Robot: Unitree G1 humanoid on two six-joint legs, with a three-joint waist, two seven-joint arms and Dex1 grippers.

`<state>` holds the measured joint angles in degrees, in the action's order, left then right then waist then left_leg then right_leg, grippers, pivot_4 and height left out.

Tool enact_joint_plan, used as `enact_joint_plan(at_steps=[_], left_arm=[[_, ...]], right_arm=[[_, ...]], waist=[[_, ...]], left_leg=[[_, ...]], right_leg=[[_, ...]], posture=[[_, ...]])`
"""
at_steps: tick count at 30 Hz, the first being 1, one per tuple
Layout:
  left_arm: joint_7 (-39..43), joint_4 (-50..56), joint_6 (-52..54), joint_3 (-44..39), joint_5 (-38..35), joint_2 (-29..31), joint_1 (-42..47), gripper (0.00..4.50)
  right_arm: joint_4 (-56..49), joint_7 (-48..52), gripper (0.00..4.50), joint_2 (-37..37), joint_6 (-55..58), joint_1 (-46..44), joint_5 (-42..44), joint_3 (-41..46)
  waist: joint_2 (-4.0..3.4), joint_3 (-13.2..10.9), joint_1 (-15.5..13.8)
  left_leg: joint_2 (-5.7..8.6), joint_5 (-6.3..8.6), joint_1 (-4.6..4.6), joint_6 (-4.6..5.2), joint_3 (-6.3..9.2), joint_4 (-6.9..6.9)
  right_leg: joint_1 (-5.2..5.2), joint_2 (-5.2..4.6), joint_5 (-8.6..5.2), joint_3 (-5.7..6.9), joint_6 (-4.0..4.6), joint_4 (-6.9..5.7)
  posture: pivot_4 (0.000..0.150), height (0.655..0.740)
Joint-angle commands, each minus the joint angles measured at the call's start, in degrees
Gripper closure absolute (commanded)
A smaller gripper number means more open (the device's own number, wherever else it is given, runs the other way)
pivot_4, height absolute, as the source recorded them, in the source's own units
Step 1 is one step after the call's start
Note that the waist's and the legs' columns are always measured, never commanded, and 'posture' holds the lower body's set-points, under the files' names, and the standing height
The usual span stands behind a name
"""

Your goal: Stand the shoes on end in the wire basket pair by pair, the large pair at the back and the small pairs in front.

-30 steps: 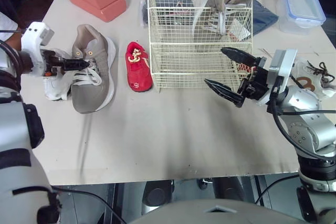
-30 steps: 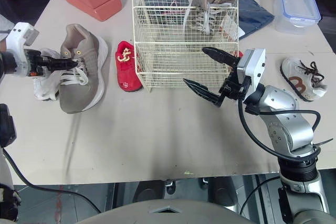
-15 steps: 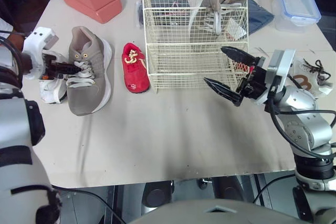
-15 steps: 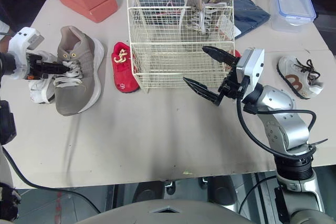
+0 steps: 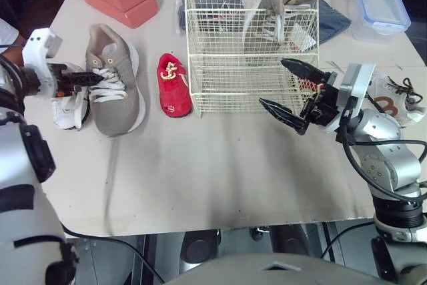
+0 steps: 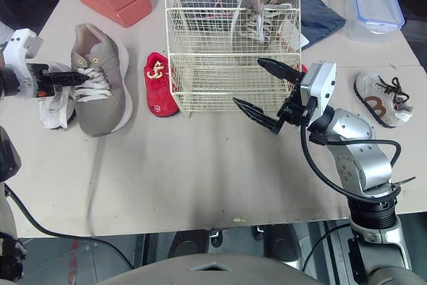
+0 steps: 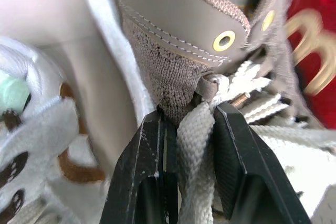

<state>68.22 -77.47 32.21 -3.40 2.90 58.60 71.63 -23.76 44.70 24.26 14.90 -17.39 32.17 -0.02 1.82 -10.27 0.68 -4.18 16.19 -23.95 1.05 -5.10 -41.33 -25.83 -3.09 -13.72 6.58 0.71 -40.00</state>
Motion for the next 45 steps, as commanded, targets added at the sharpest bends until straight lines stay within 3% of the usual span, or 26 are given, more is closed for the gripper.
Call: enact_joint_plan(at_steps=[1, 8, 14, 22, 33, 45], left_arm=[[0.37, 3.58, -0.43, -4.96, -4.42, 3.22, 0.66, 3.86], [2.44, 17.27, -5.33, -16.10, -15.21, 3.49, -5.36, 3.86], [-7.23, 41.45, -7.67, -26.70, -24.40, -2.25, -14.74, 3.86], [-18.19, 59.36, -10.66, -27.55, -30.57, -11.46, -14.55, 3.86], [-29.97, 65.01, -24.58, -17.46, -27.23, -27.76, -8.41, 3.86], [-32.97, 45.85, -49.72, -10.68, -17.49, -33.24, -0.24, 3.86]], right_arm=[[-1.43, 0.45, 0.00, 0.08, -0.87, -1.25, 1.00, 0.85], [-0.43, 0.83, 0.00, -0.24, -1.22, -2.73, 1.18, 1.03], [1.48, 0.94, 0.00, -0.41, -2.24, -5.03, 0.72, 2.05], [2.49, -0.68, 0.00, -1.57, -5.39, -6.76, 0.11, 3.61], [1.28, -6.35, 0.00, -3.66, -10.61, -6.15, 0.25, 8.95], [-1.08, -9.38, 0.00, -3.56, -11.67, -4.77, -0.40, 9.68]], waist=[[0.05, -0.01, 0.01], [0.13, -0.04, 0.04], [0.18, -0.03, -0.14], [0.20, -0.02, -0.52], [0.20, -0.01, -1.54], [0.19, -0.02, -1.39]], left_leg=[[0.00, 0.00, 0.00, 0.00, 0.02, 0.00], [-0.01, 0.00, 0.00, -0.01, 0.12, -0.03], [-0.03, -0.01, -0.03, -0.01, 0.26, -0.10], [0.02, -0.01, -0.01, -0.01, 0.26, -0.14], [0.07, -0.02, 0.01, -0.02, -0.03, -0.19], [0.14, -0.02, 0.13, -0.02, -0.28, -0.16]], right_leg=[[0.00, 0.00, 0.00, 0.00, 0.00, 0.00], [0.01, -0.02, 0.01, 0.01, 0.01, -0.03], [0.01, -0.14, 0.03, -0.18, 0.02, -0.10], [0.07, -0.13, 0.04, -0.18, 0.02, -0.15], [0.09, -0.10, 0.04, -0.17, 0.04, -0.23], [0.05, -0.03, 0.04, -0.14, 0.04, -0.30]], posture=[[0.150, 0.6860], [0.150, 0.6860], [0.150, 0.6860], [0.150, 0.6860], [0.150, 0.6860], [0.150, 0.6860]])
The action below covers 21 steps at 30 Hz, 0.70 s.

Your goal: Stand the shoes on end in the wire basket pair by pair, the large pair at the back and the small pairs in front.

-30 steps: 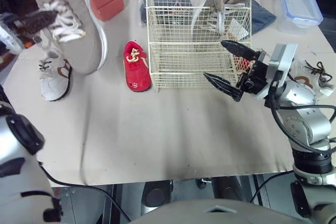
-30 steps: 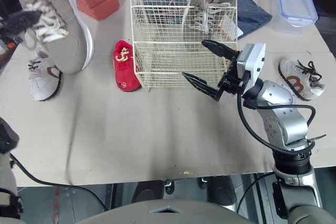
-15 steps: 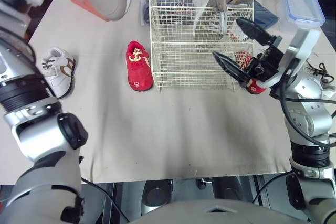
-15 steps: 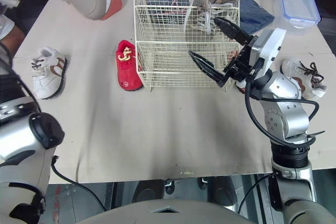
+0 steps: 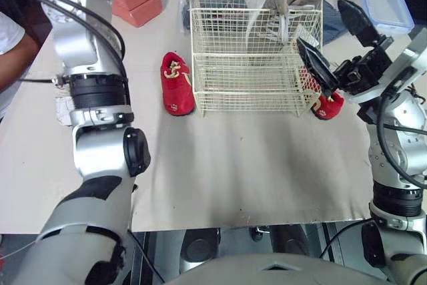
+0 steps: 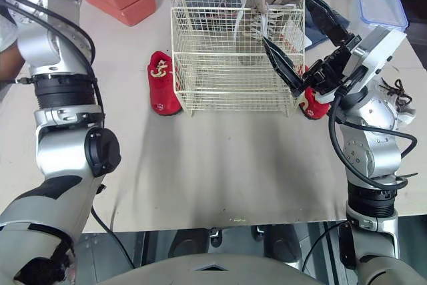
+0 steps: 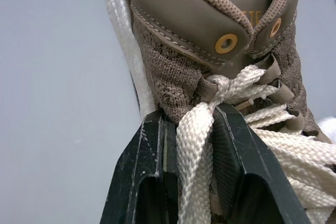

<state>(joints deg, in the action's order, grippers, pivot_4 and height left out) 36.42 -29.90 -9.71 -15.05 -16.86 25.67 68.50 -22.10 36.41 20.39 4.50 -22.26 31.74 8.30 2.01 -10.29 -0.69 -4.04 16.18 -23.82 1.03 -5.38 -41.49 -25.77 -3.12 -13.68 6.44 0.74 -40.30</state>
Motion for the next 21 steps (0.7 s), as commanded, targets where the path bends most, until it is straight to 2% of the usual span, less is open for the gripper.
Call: enact_joint_plan(at_steps=[1, 12, 17, 21], left_arm=[[-1.65, -2.89, -9.70, 1.28, 3.06, -0.67, 2.99, 3.86], [-10.42, -5.94, -20.79, 4.63, 8.44, -9.74, -3.76, 3.86], [-15.03, -10.00, -25.00, 5.89, 12.62, -9.75, -3.79, 3.86], [-15.12, -10.05, -24.39, 7.35, 13.38, -10.03, -5.79, 3.86]], right_arm=[[-2.85, -1.29, 0.00, 0.33, -1.31, 0.15, 0.01, 1.35], [-2.62, -2.63, 0.00, -0.03, -1.80, -0.52, -0.11, 0.62], [-2.67, -2.74, 0.00, -0.08, -1.64, -0.83, 0.02, 0.35], [-3.21, -3.05, 0.00, -0.05, -1.23, -0.55, 0.21, 0.30]], waist=[[0.00, 0.00, -0.09], [0.00, 0.00, -0.13], [0.00, 0.00, -0.09], [0.00, 0.00, -0.13]], left_leg=[[0.00, 0.00, -0.01, 0.00, 0.00, 0.00], [0.02, 0.00, -0.07, 0.00, 0.05, 0.00], [0.02, 0.00, -0.06, 0.01, 0.05, 0.00], [0.02, 0.00, -0.07, 0.01, 0.05, 0.02]], right_leg=[[0.00, -0.01, 0.00, 0.00, 0.00, 0.00], [0.00, -0.01, 0.00, 0.09, 0.00, 0.06], [0.00, 0.00, 0.00, 0.10, 0.00, 0.06], [0.00, 0.00, 0.00, 0.10, 0.00, 0.08]], posture=[[0.150, 0.6860], [0.150, 0.6860], [0.150, 0.6860], [0.150, 0.6860]])
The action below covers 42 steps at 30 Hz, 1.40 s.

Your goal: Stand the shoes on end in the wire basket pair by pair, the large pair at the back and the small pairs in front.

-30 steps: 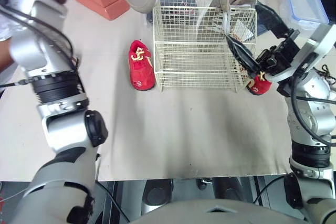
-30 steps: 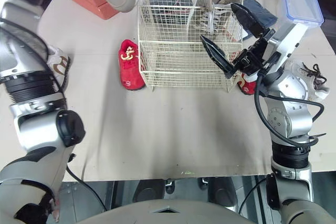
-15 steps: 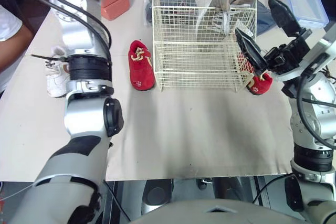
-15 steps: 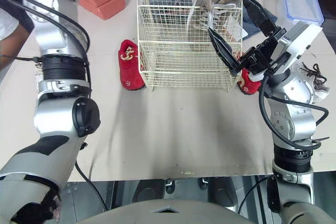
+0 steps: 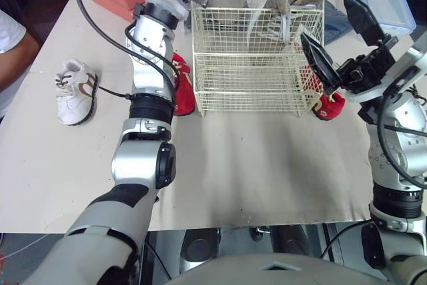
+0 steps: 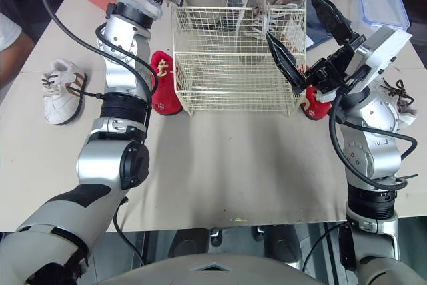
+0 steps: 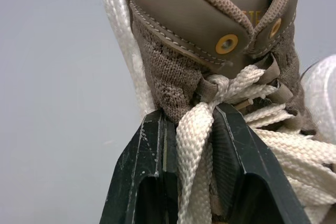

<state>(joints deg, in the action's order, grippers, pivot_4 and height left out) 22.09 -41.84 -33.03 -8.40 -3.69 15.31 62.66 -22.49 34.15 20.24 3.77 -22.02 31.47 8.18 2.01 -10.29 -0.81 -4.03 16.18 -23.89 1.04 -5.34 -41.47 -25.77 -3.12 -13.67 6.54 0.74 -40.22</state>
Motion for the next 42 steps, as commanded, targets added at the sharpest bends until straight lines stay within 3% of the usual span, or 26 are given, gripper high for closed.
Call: enact_joint_plan(at_steps=[1, 10, 11, 12, 17, 18, 30, 37, 42], left_arm=[[-0.08, 2.89, 0.35, 0.89, -0.43, 0.07, -1.03, 3.86], [1.35, 14.20, 11.38, 2.27, -3.00, -0.36, -9.81, 3.86], [1.40, 15.33, 12.47, 2.59, -2.79, -0.20, -10.61, 2.87], [1.60, 16.50, 13.56, 2.83, -2.88, -0.16, -11.34, 2.69], [1.63, 21.71, 16.48, 3.47, -2.96, -0.42, -14.03, 0.33], [1.44, 22.67, 16.86, 3.63, -2.71, -0.28, -14.47, 0.06], [-0.42, 40.42, 25.66, 2.28, -5.69, 0.91, -24.29, 0.06], [7.97, 53.23, 36.40, 2.91, -15.34, 5.51, -28.68, 0.06], [19.38, 58.20, 45.06, 4.22, -23.12, 13.30, -28.52, 0.06]], right_arm=[[-2.99, -0.96, 0.00, 0.09, -0.42, -0.71, 0.48, 0.42], [-3.69, -1.51, 0.00, 0.15, -0.02, -0.03, 0.70, 0.16], [-3.63, -1.43, 0.00, 0.10, -0.01, -0.01, 0.73, 0.10], [-3.59, -1.38, 0.00, 0.06, 0.00, -0.01, 0.73, 0.03], [-3.29, -1.21, 0.00, -0.13, 0.02, -0.09, 0.73, -0.18], [-3.21, -1.16, 0.00, -0.20, -0.02, -0.07, 0.69, -0.26], [-1.73, -1.29, 0.00, 1.79, 0.11, 1.36, -0.68, 1.99], [-0.25, -2.68, 0.00, 6.82, 3.65, 8.19, -1.17, 7.41], [-0.92, -3.97, 0.00, 7.92, 7.99, 14.51, 1.75, 10.78]], waist=[[-0.01, 0.00, 0.00], [-0.02, 0.01, 0.07], [-0.02, 0.01, 0.08], [-0.03, 0.02, 0.08], [-0.03, 0.02, 0.01], [-0.03, 0.02, 0.01], [-0.05, 0.03, -0.01], [-0.06, 0.04, -0.16], [-0.11, 0.06, 0.05]], left_leg=[[0.00, 0.00, 0.00, 0.00, 0.00, 0.00], [-0.06, 0.00, 0.03, 0.00, -0.02, 0.01], [-0.06, 0.00, 0.04, 0.00, -0.03, 0.01], [-0.06, 0.00, 0.04, 0.00, -0.03, 0.01], [-0.07, 0.00, 0.08, 0.00, -0.02, 0.00], [-0.08, 0.00, 0.08, 0.00, -0.01, 0.00], [-0.15, 0.00, 0.08, 0.00, 0.03, 0.01], [-0.14, 0.00, 0.07, 0.00, 0.13, 0.00], [-0.14, 0.00, 0.15, 0.00, 0.30, 0.01]], right_leg=[[0.00, 0.00, 0.00, 0.00, 0.00, 0.00], [0.00, 0.00, 0.00, -0.02, 0.00, -0.02], [0.00, 0.00, 0.00, -0.03, 0.00, -0.02], [0.00, 0.00, 0.00, -0.03, 0.00, -0.02], [0.02, 0.00, 0.00, -0.03, 0.00, -0.08], [0.02, -0.01, 0.00, -0.03, 0.00, -0.08], [0.03, -0.02, 0.00, -0.13, 0.00, -0.06], [0.09, -0.05, -0.01, -0.16, 0.00, -0.05], [0.10, -0.02, -0.01, -0.31, 0.00, -0.06]], posture=[[0.150, 0.6860], [0.150, 0.6860], [0.150, 0.6860], [0.150, 0.6860], [0.150, 0.6860], [0.150, 0.6860], [0.150, 0.6860], [0.150, 0.6860], [0.150, 0.6860]])
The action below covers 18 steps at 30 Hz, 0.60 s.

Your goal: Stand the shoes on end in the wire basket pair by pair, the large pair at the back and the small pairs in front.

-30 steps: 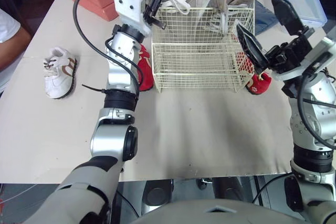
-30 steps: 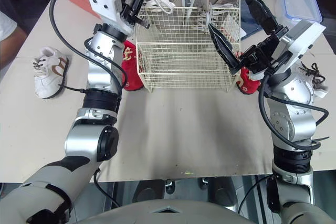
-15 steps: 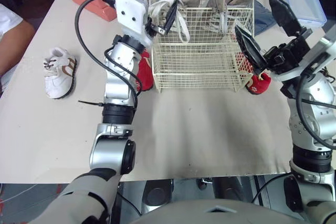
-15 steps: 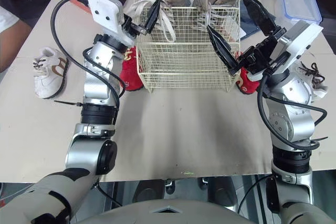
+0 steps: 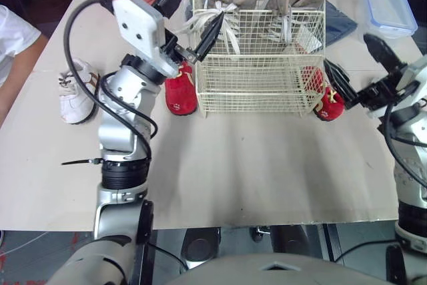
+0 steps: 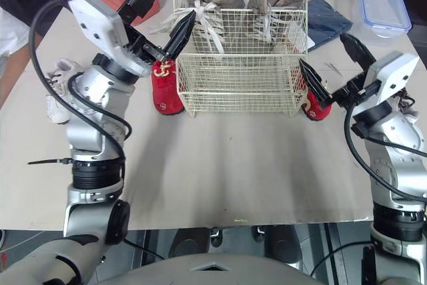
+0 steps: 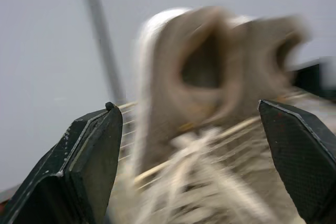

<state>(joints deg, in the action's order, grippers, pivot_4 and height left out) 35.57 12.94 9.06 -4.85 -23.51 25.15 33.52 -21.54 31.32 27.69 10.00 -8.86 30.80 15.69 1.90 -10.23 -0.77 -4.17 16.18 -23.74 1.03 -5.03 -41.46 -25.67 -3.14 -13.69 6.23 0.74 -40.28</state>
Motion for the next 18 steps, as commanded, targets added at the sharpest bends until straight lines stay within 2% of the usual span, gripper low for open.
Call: enact_joint_plan(at_steps=[1, 6, 10, 15, 18], left_arm=[[7.47, 3.58, 3.42, 0.99, -3.55, 4.80, 0.77, 0.06], [13.64, 6.48, 16.08, 0.27, -13.88, 10.83, 2.40, 0.06], [19.81, 11.69, 27.63, 2.77, -19.61, 19.41, 1.31, 0.06], [19.25, 14.66, 36.41, 3.59, -24.33, 21.91, 2.22, 0.06], [17.98, 16.18, 38.95, 3.92, -25.16, 21.71, 2.25, 0.06]], right_arm=[[-1.89, -1.28, 0.00, 0.58, 2.42, 2.18, 2.87, 3.69], [1.07, -0.27, 0.00, 1.97, 5.49, 7.04, 2.01, 4.08], [5.78, -1.48, 0.00, 2.68, 5.74, 7.94, -3.85, 1.48], [11.25, -3.59, 0.00, 2.06, 7.51, 5.99, -7.07, -0.38], [12.97, -3.28, 0.00, 0.77, 9.75, 4.46, -4.89, -0.19]], waist=[[-0.03, 0.01, 0.02], [-0.11, 0.05, -0.03], [-0.19, 0.05, 0.14], [-0.25, 0.07, 0.01], [-0.26, 0.07, 0.01]], left_leg=[[0.01, 0.00, 0.01, 0.00, 0.01, 0.00], [0.00, 0.00, 0.02, 0.00, 0.05, 0.00], [0.00, 0.00, 0.04, 0.00, 0.01, 0.01], [0.01, 0.00, 0.03, 0.00, 0.05, 0.02], [0.01, 0.00, 0.02, 0.00, 0.04, 0.01]], right_leg=[[0.01, 0.02, 0.00, 0.00, 0.00, 0.00], [0.01, 0.05, -0.02, -0.01, -0.03, -0.02], [0.00, 0.06, -0.12, -0.11, -0.18, 0.01], [0.00, 0.08, -0.14, -0.10, -0.22, 0.03], [0.00, 0.08, -0.15, -0.13, -0.22, 0.04]], posture=[[0.150, 0.6860], [0.150, 0.6860], [0.150, 0.6860], [0.150, 0.6860], [0.150, 0.6860]])
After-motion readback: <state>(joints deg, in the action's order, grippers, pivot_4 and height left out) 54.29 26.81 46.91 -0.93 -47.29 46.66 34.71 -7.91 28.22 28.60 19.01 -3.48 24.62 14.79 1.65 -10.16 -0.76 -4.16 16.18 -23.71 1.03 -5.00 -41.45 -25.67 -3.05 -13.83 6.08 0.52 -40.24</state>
